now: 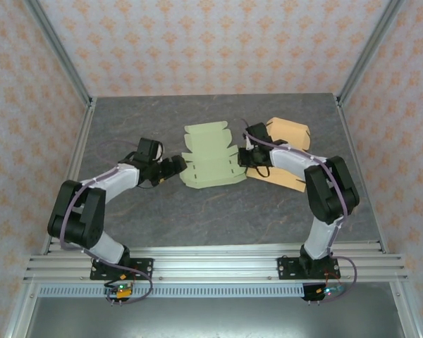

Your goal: Fold the paper box

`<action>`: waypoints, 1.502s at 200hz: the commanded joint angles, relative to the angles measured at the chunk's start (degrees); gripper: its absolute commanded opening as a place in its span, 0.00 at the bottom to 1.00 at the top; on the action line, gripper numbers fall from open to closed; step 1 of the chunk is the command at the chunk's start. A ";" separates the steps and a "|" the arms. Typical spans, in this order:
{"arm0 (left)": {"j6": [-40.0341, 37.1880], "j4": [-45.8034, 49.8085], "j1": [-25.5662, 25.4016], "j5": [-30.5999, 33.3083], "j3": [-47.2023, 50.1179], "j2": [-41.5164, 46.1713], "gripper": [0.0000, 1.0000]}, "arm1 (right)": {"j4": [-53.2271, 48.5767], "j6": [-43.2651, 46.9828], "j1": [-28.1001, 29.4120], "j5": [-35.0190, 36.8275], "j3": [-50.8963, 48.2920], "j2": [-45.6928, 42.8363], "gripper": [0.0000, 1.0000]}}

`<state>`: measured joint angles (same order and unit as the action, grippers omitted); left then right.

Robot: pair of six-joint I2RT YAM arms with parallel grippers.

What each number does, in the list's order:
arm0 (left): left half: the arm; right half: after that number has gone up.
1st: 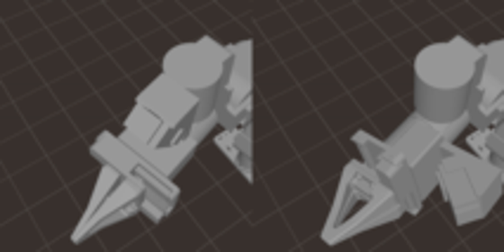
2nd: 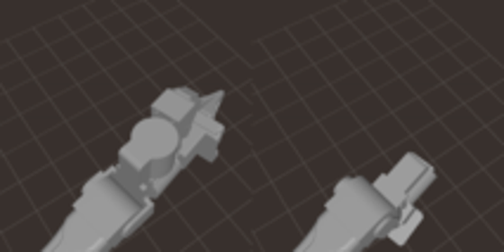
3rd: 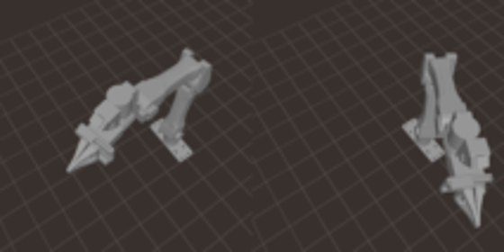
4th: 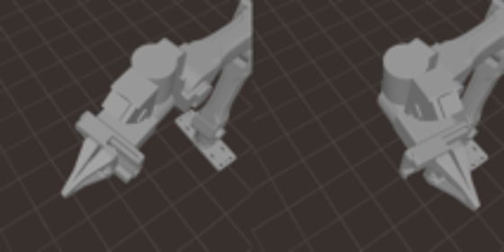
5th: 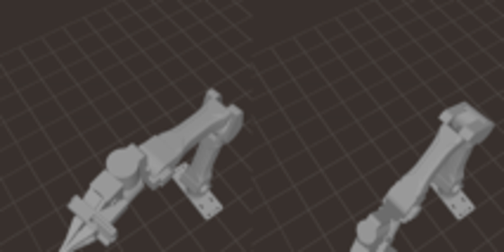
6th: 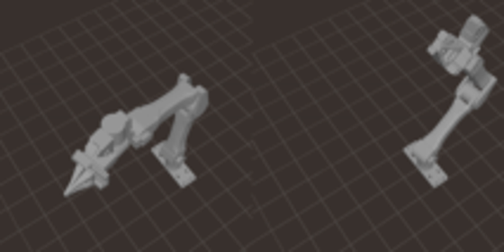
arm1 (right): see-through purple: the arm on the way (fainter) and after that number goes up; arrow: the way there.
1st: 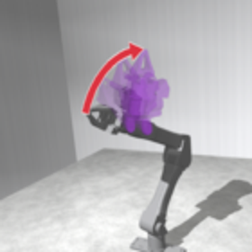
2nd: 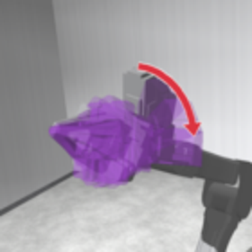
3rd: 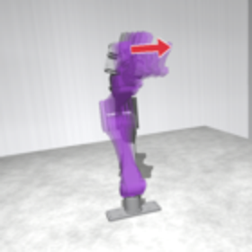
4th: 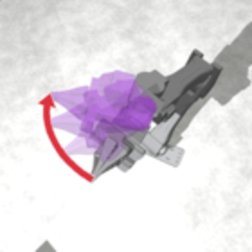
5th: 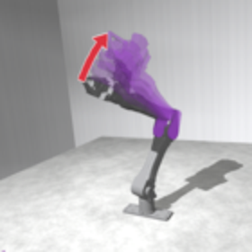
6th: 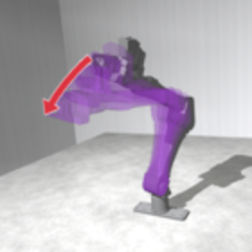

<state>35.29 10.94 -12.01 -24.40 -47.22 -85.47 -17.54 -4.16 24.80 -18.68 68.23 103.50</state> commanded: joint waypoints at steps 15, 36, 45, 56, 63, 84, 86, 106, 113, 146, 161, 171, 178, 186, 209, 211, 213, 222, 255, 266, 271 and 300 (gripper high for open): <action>-4.18 8.03 -0.23 10.73 -4.99 11.53 0.98 | -6.56 22.40 1.79 -1.89 6.48 -1.72 0.06; -5.90 12.01 -0.13 15.05 -7.65 15.58 0.99 | -7.78 36.94 1.97 -4.79 8.68 -2.00 0.04; -6.46 12.78 -0.13 16.33 -8.48 16.88 0.99 | -9.22 45.98 2.09 -7.31 10.08 -1.24 0.03; -6.89 12.92 -0.03 17.68 -8.83 18.14 1.00 | -12.93 57.02 2.42 -10.47 13.04 0.47 0.02; -6.88 12.70 -0.03 18.27 -8.80 18.68 1.00 | -13.74 60.88 2.60 -10.12 15.42 2.09 0.03; -6.35 11.93 0.05 18.07 -8.42 18.32 1.00 | -12.85 69.24 3.47 -7.05 22.17 7.83 0.31; -6.23 11.81 0.03 17.90 -8.30 18.21 1.00 | -12.29 69.52 3.50 -6.65 22.47 8.22 0.34; -4.97 8.95 0.13 15.60 -6.62 15.91 1.00 | -3.27 61.86 3.90 -1.93 25.44 10.40 0.41; -3.48 8.29 0.14 14.72 -6.38 14.75 1.00 | -0.16 56.92 3.78 0.09 25.73 10.04 0.42; -0.93 4.77 0.10 12.15 -4.62 11.69 1.00 | 3.47 24.76 3.19 6.71 18.68 0.91 0.52; -1.02 4.11 0.10 12.02 -4.14 11.11 1.00 | 2.56 5.40 2.46 5.74 11.70 -5.06 0.54; -1.38 4.24 0.13 12.10 -3.94 10.56 1.00 | 0.03 -5.95 2.09 5.27 7.42 -8.35 0.54; -1.76 4.34 0.14 12.01 -3.70 9.90 1.00 | -1.40 -12.63 1.99 4.90 4.33 -10.21 0.54; -2.29 4.11 0.14 11.88 -3.36 9.07 1.00 | -0.95 -18.73 2.03 2.80 -0.12 -12.19 0.53; -3.55 1.62 0.13 11.06 -1.75 5.32 1.00 | 6.07 -28.27 2.31 -3.76 -12.13 -16.80 0.49; -3.56 1.34 0.14 10.96 -1.56 5.01 1.00 | 6.52 -28.82 2.35 -4.27 -12.92 -16.90 0.49; -3.56 1.12 0.10 11.02 -1.47 4.65 1.00 | 7.01 -29.24 2.40 -4.68 -13.51 -16.99 0.49; -3.15 0.41 0.13 10.72 -1.19 2.80 1.00 | 8.25 -30.23 2.76 -5.48 -15.45 -16.66 0.49; -1.20 -1.97 0.14 8.15 -1.38 0.04 1.00 | 10.48 -32.64 3.65 -6.83 -17.61 -12.72 0.43; -1.12 -1.90 0.14 8.21 -1.65 0.45 1.00 | 11.59 -33.16 3.68 -6.93 -17.86 -11.89 0.43; -1.25 -1.59 0.10 8.32 -1.80 0.76 1.00 | 12.12 -33.28 3.70 -7.17 -17.71 -11.40 0.43; -2.31 -0.14 0.15 9.77 -1.91 2.31 1.00 | 14.77 -33.71 3.78 -9.36 -15.71 -6.03 0.40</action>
<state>33.15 11.53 -12.01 -15.22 -48.60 -85.60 -7.49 -35.22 28.25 -25.82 50.59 93.69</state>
